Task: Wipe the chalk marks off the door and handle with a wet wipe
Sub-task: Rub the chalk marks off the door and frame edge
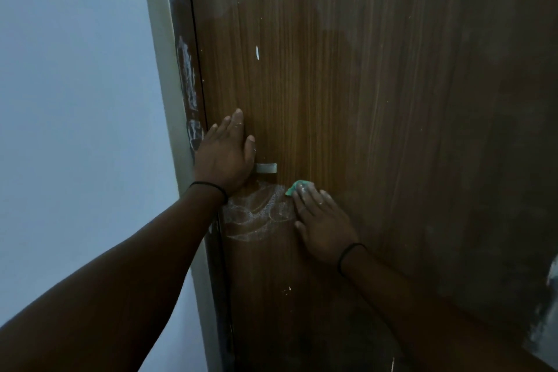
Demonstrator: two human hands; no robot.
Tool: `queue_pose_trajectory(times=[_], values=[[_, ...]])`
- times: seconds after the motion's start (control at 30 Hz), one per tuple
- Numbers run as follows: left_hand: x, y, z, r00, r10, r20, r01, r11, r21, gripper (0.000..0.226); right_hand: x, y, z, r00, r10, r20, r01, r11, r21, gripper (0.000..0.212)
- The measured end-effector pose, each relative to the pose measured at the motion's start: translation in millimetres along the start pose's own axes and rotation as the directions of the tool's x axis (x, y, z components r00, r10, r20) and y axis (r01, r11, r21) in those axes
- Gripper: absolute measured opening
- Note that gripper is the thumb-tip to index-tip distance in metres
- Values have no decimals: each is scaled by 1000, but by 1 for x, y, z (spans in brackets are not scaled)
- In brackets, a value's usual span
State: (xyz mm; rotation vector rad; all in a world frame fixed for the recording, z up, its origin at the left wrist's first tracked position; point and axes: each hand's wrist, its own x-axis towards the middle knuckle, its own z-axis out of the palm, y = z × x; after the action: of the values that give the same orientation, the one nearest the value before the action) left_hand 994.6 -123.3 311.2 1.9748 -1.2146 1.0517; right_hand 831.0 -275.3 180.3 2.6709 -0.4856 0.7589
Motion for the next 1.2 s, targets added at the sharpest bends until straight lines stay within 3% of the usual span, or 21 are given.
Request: queue_pose_trajectory(times=[0.07, 0.17, 0.27, 0.33, 0.53, 0.67, 0.77, 0.93, 1.1, 1.2], values=[[-23, 5, 2, 996, 41, -84, -41, 999, -2, 51, -9, 5, 4, 998, -26, 56, 28, 999, -33, 62], [-77, 7, 14, 990, 73, -124, -78, 996, -37, 33, -17, 21, 0, 999, 45, 3, -45, 999, -31, 61], [-119, -3, 34, 997, 42, -57, -43, 999, -24, 19, 7, 9, -12, 994, 97, -58, -95, 995, 32, 63], [-135, -9, 47, 999, -25, 22, 25, 1000, -10, 16, 22, -13, -15, 999, 30, -37, -28, 998, 53, 64], [-154, -24, 63, 941, -220, 257, 207, 975, 77, 54, 10, -14, -2, 986, -147, 73, 151, 987, -57, 63], [-182, -32, 75, 909, -188, 371, 138, 978, 156, 71, 15, -8, -7, 998, -47, -38, 43, 995, -89, 59], [-194, -28, 85, 913, -167, 372, 111, 980, 168, 73, 45, -40, -10, 994, -26, -108, 21, 999, -45, 60], [-194, -30, 93, 942, -139, 304, 109, 988, 113, 71, 34, -46, -3, 991, -133, 29, 135, 987, -87, 57], [-199, -40, 99, 942, -132, 308, 115, 991, 71, 77, 53, -36, -15, 991, 28, -133, -36, 997, -61, 58], [-209, -38, 102, 944, -113, 311, 97, 993, 67, 85, 50, -68, 3, 994, -103, -38, 100, 993, -54, 60]])
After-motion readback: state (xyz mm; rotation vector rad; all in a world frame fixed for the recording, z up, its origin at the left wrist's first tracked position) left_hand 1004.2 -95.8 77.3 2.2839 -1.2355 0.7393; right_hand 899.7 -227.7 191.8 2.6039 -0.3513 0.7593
